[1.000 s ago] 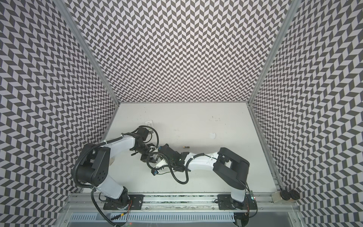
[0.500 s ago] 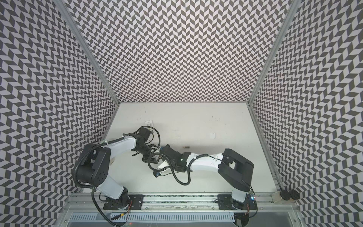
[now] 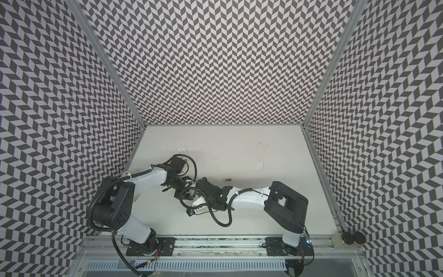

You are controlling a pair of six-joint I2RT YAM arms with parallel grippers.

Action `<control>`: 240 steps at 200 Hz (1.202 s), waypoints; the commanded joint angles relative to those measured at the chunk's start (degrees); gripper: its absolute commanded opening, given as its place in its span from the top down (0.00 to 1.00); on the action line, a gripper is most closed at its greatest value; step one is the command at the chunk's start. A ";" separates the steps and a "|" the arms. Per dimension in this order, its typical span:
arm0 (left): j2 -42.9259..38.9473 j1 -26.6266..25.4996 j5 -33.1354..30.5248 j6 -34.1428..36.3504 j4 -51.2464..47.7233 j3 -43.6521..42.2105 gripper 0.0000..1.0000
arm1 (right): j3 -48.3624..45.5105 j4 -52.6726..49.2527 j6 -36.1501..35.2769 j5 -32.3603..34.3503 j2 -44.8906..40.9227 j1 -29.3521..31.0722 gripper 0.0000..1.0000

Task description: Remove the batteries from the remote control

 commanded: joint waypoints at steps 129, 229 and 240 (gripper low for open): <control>-0.81 -0.74 1.30 -0.27 -2.24 0.53 0.31 | -18.31 33.85 15.64 -1.71 0.02 -1.32 1.00; -6.05 -0.06 -0.02 -5.28 -5.95 4.51 0.26 | -20.61 39.17 18.56 -5.87 0.66 -2.57 1.00; -6.53 0.17 0.16 -6.20 -6.33 4.56 0.26 | -20.63 39.00 18.70 -5.75 0.67 -2.73 1.00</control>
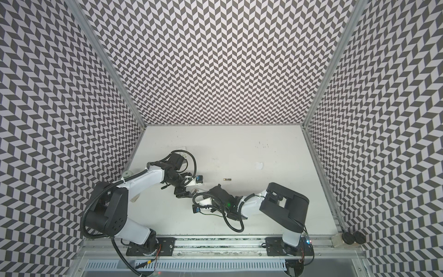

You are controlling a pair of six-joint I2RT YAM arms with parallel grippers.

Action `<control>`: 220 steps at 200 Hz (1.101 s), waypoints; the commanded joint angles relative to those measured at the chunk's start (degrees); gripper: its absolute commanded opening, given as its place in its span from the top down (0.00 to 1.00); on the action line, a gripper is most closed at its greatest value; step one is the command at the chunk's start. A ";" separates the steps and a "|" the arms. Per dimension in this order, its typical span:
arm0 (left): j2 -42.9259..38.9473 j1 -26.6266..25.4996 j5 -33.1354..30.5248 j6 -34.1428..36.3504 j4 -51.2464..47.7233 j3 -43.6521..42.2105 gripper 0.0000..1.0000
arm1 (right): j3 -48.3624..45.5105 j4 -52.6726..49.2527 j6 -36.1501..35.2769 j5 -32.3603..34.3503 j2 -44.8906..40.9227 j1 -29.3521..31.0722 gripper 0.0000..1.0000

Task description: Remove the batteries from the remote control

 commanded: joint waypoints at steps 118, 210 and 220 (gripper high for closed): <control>-3.93 0.70 -2.18 -26.56 -0.15 2.26 0.30 | -2.29 6.80 3.32 -4.80 1.43 -2.26 1.00; -2.26 -3.91 -1.62 -35.65 0.43 0.93 0.27 | -2.47 7.57 3.52 -5.11 1.52 -2.21 1.00; -2.12 -4.03 -2.99 -35.89 1.08 0.43 0.27 | -2.88 8.10 3.59 -5.06 1.54 -2.32 1.00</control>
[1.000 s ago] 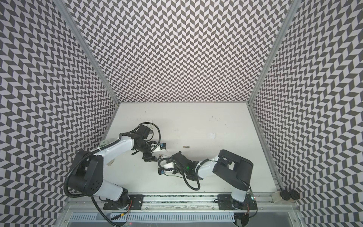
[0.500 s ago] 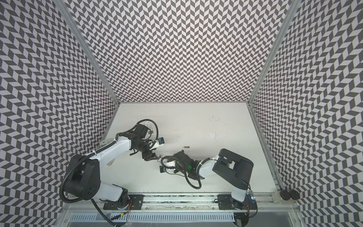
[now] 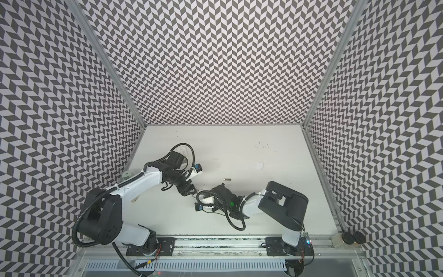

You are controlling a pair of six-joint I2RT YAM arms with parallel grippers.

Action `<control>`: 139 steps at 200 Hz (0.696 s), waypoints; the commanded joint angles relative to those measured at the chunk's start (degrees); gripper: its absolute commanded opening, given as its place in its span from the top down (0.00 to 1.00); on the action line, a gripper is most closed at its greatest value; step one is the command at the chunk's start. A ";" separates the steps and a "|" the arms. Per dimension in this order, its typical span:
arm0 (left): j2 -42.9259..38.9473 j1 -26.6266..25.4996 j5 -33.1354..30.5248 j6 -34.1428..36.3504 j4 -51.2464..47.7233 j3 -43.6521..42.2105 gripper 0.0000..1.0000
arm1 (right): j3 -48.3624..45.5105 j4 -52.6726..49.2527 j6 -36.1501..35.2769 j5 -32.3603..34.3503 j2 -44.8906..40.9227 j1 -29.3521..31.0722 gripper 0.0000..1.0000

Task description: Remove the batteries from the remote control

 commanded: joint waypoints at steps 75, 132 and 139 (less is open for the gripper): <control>3.64 -1.70 -5.84 -1.60 1.86 -2.85 0.30 | -0.29 2.19 -0.06 -0.47 1.70 -0.17 1.00; 4.79 -1.69 -8.10 -1.20 2.83 -3.21 0.41 | -1.06 2.78 -0.06 0.03 0.85 -0.29 1.00; 4.83 -1.71 -8.19 -1.29 2.92 -2.99 0.44 | -1.37 3.40 0.15 0.04 0.65 -0.18 1.00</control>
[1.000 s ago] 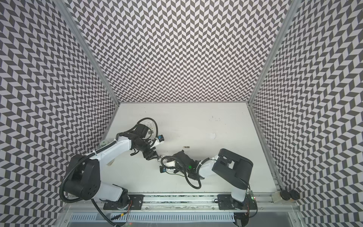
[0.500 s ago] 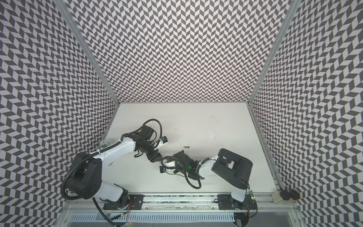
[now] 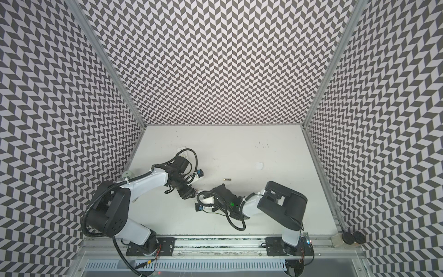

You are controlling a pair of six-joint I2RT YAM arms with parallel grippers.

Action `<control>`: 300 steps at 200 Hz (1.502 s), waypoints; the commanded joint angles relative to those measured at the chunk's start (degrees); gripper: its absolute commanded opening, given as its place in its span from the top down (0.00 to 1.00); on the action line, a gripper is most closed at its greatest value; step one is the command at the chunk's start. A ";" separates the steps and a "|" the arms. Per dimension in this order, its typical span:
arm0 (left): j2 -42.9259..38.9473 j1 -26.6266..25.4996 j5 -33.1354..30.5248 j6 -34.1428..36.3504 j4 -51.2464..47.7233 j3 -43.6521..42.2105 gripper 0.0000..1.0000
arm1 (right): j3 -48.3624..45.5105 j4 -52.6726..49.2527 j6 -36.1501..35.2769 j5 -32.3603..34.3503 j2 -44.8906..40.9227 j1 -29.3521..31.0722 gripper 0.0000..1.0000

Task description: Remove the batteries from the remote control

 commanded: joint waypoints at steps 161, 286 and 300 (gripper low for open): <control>-0.11 -0.45 0.39 0.26 -0.22 1.75 0.97 | -1.59 1.55 0.41 0.78 -1.99 -0.33 1.00; -0.78 -2.80 5.86 6.03 3.14 16.65 1.00 | -4.34 -8.69 19.57 11.32 -24.37 -6.50 1.00; 1.17 -3.87 6.09 5.13 6.11 18.36 1.00 | -4.26 -11.29 22.94 13.44 -27.89 -7.76 1.00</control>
